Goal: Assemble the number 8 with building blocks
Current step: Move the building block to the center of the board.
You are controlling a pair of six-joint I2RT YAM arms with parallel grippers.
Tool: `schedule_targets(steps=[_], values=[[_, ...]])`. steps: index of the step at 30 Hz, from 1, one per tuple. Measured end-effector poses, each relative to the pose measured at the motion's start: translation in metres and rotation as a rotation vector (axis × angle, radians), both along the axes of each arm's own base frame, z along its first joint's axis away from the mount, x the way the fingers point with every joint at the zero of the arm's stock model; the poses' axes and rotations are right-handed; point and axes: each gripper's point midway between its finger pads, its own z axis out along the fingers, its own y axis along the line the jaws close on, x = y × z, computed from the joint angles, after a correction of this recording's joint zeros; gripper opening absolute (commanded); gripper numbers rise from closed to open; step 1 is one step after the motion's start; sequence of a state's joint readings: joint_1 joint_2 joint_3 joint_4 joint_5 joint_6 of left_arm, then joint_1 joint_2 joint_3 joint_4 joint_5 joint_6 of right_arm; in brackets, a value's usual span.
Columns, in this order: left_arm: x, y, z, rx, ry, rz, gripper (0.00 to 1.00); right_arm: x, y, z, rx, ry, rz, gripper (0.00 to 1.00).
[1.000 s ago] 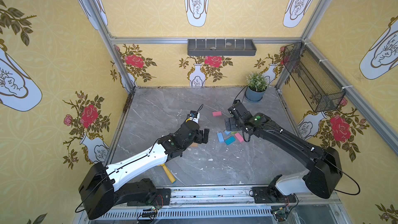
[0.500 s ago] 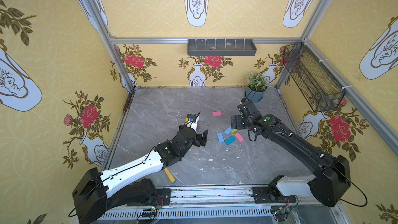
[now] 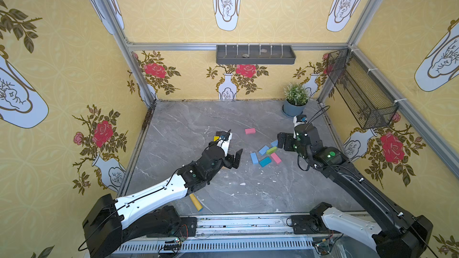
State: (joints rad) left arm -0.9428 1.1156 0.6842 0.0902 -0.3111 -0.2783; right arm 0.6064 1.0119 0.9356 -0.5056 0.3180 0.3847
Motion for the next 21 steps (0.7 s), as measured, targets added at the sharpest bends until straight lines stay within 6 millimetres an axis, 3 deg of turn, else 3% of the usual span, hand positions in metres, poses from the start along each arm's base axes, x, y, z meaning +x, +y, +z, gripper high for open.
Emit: schedule_targets(steps=[9,11,16,21], values=[[-0.021,-0.049,-0.006,0.141,-0.015,-0.345,1.00,0.002,-0.002,-0.011,0.005,0.034,-0.028,0.98],[-0.023,-0.062,-0.011,0.183,0.008,-0.418,0.96,0.002,-0.003,-0.011,0.007,0.037,-0.029,0.98],[-0.023,-0.085,-0.041,0.290,0.140,-0.557,0.83,-0.001,-0.001,-0.009,0.041,0.045,-0.035,0.97],[-0.012,-0.087,-0.070,0.303,0.302,-0.604,0.83,-0.005,-0.002,-0.012,0.065,0.056,-0.038,0.98]])
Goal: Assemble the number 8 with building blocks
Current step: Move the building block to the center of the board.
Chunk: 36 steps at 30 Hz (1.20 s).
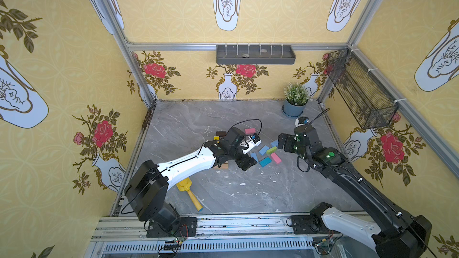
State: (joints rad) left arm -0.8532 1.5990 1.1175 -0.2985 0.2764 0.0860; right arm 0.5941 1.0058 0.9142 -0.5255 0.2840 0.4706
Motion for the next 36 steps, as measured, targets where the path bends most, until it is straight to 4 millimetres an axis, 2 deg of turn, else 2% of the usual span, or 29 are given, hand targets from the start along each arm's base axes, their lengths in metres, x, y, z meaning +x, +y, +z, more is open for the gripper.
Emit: schedule_targets(steps=[7,19,25,36], values=[[-0.001,-0.016,-0.021,0.046,0.110,-0.087,0.82,-0.006,-0.001,0.001,0.018,-0.007,0.011,0.98],[0.018,-0.026,-0.056,0.166,0.158,-0.121,0.78,-0.007,-0.003,0.000,0.016,-0.006,0.004,0.98],[0.024,-0.023,-0.076,0.236,0.171,-0.126,0.77,-0.008,-0.005,-0.001,0.015,-0.006,0.003,0.98],[0.032,-0.030,-0.093,0.297,0.131,-0.132,0.76,-0.009,-0.005,-0.006,0.008,0.002,0.003,0.98]])
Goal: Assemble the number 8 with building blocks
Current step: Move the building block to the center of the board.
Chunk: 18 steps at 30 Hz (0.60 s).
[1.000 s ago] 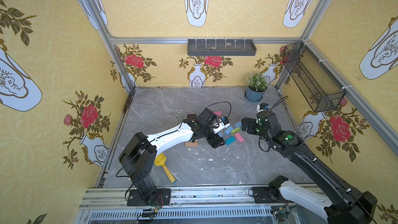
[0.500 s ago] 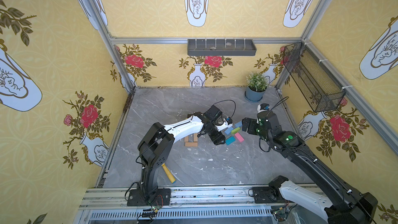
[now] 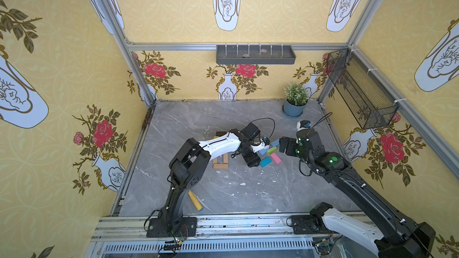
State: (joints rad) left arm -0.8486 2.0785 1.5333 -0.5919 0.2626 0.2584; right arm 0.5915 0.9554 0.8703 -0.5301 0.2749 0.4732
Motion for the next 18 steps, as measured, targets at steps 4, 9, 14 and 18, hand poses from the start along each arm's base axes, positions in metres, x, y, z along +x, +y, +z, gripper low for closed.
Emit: schedule_targets(steps=[4,9,14,18], values=[[0.003,0.000,-0.008,0.025,-0.012,0.001,0.76,0.000,0.000,-0.001,-0.001,0.001,0.000,0.98],[0.010,0.001,-0.013,0.053,-0.040,0.011,0.75,-0.002,-0.001,-0.002,-0.003,0.002,0.001,0.98],[0.012,0.003,-0.013,0.074,-0.070,0.017,0.76,-0.004,-0.003,-0.005,-0.013,0.017,0.002,0.98],[0.014,0.002,-0.009,0.069,-0.088,0.017,0.77,-0.005,-0.003,-0.006,-0.014,0.019,0.002,0.98]])
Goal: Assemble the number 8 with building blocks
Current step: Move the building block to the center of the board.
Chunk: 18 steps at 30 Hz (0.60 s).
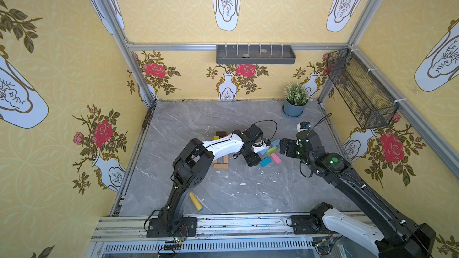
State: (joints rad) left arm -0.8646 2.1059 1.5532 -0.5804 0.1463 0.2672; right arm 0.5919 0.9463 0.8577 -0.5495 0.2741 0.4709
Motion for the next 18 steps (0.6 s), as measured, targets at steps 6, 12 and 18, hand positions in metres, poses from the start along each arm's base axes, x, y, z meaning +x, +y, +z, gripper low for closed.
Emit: schedule_targets(steps=[6,12,18], values=[[0.000,0.000,-0.003,0.009,-0.008,-0.013,0.78,-0.001,0.000,-0.002,-0.002,0.004,0.003,0.98],[0.002,-0.003,-0.012,0.015,-0.006,-0.023,0.78,-0.002,0.000,-0.002,-0.002,0.004,0.003,0.98],[0.005,-0.006,-0.019,0.016,-0.008,-0.027,0.75,-0.002,0.000,-0.003,-0.003,0.006,0.004,0.98]])
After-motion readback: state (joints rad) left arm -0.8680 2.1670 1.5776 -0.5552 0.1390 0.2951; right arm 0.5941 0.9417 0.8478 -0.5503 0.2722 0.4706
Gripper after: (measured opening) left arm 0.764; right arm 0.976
